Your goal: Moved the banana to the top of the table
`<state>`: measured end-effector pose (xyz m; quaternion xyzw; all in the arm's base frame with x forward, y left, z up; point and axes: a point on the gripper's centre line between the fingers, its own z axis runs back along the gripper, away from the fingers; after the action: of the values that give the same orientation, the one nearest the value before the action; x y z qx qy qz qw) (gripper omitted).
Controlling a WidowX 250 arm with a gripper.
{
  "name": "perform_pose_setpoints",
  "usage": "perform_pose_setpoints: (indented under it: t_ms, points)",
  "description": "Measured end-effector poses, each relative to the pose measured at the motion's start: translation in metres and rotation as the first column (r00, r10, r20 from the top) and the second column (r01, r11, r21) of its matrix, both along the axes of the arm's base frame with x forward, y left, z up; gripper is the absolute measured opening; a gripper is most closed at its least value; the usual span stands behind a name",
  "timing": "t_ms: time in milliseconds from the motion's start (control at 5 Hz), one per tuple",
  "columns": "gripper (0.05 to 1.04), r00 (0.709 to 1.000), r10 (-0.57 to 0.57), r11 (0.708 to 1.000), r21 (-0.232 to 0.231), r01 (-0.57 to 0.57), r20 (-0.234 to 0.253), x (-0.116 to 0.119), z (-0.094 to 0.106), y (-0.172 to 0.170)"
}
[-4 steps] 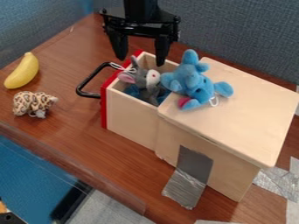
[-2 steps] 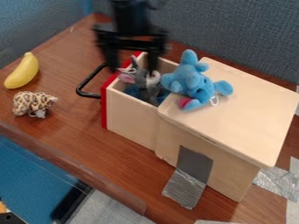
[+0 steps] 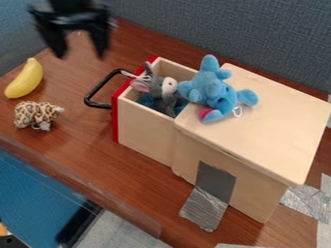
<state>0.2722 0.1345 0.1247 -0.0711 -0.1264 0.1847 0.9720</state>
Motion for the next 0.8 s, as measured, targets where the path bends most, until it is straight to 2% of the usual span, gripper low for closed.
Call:
perform_pose_setpoints:
  t_ms: [200, 400, 800]
  points:
    - [0.999, 1.0, -0.015, 0.999, 0.037, 0.015, 0.015, 0.002, -0.008, 0.03]
    - [0.999, 0.999, 0.024, 0.996, 0.087, -0.026, 0.021, 0.004, -0.024, 0.072]
    - [0.999, 0.993, 0.065, 0.994, 0.091, -0.056, -0.096, 0.003, -0.079, 0.115]
